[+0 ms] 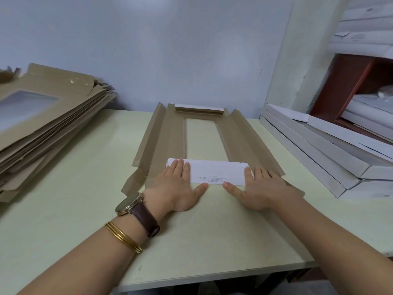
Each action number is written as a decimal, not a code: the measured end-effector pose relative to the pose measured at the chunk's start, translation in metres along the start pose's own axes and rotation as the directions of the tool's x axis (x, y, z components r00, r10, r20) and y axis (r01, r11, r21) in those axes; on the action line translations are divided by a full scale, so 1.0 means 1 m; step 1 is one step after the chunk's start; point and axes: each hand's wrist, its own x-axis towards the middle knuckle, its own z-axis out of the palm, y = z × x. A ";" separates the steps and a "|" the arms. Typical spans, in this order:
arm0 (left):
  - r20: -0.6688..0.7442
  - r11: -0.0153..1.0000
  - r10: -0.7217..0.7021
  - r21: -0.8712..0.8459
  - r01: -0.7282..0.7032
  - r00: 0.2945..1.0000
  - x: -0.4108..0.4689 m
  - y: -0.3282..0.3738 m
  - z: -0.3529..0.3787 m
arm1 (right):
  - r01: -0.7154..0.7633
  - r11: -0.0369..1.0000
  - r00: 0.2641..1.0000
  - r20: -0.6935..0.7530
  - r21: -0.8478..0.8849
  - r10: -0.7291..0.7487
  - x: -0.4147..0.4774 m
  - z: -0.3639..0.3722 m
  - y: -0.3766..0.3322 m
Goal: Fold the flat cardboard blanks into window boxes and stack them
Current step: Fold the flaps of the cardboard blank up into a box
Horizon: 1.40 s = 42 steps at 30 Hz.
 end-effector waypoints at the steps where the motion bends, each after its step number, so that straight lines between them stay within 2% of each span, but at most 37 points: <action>1: -0.006 1.000 -0.004 -0.003 0.004 1.000 0.000 0.000 0.001 | -0.001 1.000 1.000 -0.007 0.015 0.001 -0.001 0.001 0.001; 5: -0.033 0.997 -0.021 -0.078 0.018 0.999 0.000 0.002 0.001 | 0.012 0.973 0.997 -0.073 0.231 0.005 0.001 0.001 -0.001; 9: -0.093 0.969 -0.053 -0.244 0.029 0.994 -0.001 0.002 -0.007 | 0.105 0.881 0.975 -0.221 0.461 0.000 0.002 -0.004 0.005; 14: -0.267 0.863 -0.119 -0.504 -0.034 0.956 -0.003 0.000 -0.020 | 0.145 0.616 0.944 -0.295 0.775 0.149 0.003 -0.012 0.014; 18: -0.441 0.791 -0.220 -0.603 -0.106 0.870 -0.004 -0.008 -0.030 | 0.124 0.460 0.926 -0.269 0.879 0.265 0.006 -0.016 0.022; 21: -0.503 0.773 -0.279 -0.623 -0.119 0.818 -0.002 -0.015 -0.032 | 0.121 0.354 0.919 -0.240 0.927 0.313 0.008 -0.015 0.024; 22: -0.510 0.770 -0.296 -0.628 -0.115 0.807 -0.002 -0.017 -0.033 | 0.114 0.368 0.916 -0.241 0.923 0.320 0.007 -0.014 0.024; 24: -0.521 0.785 -0.311 -0.612 -0.094 0.795 -0.001 -0.019 -0.034 | 0.100 0.465 0.910 -0.270 0.879 0.315 0.007 -0.012 0.024; 29: -0.476 0.852 -0.254 -0.522 -0.038 0.842 -0.007 -0.019 -0.030 | 0.117 0.644 0.897 -0.359 0.756 0.259 0.003 -0.002 0.019; 32: -0.497 0.929 -0.165 -0.369 -0.036 0.852 -0.011 -0.015 -0.027 | 0.108 0.780 0.883 -0.419 0.616 0.209 -0.004 0.004 0.013; 35: -0.471 0.962 0.024 -0.230 -0.149 0.882 -0.013 -0.006 -0.025 | 0.128 0.898 0.855 -0.506 0.421 0.115 -0.009 0.006 0.007; 38: -0.360 0.946 0.193 -0.180 -0.271 0.913 -0.015 0.009 -0.017 | 0.237 0.923 0.860 -0.508 0.303 -0.054 -0.012 0.005 -0.005; 42: -0.328 0.913 0.342 -0.105 -0.394 0.881 -0.010 0.019 -0.006 | 0.467 0.802 0.821 -0.521 0.373 -0.235 -0.017 0.004 -0.033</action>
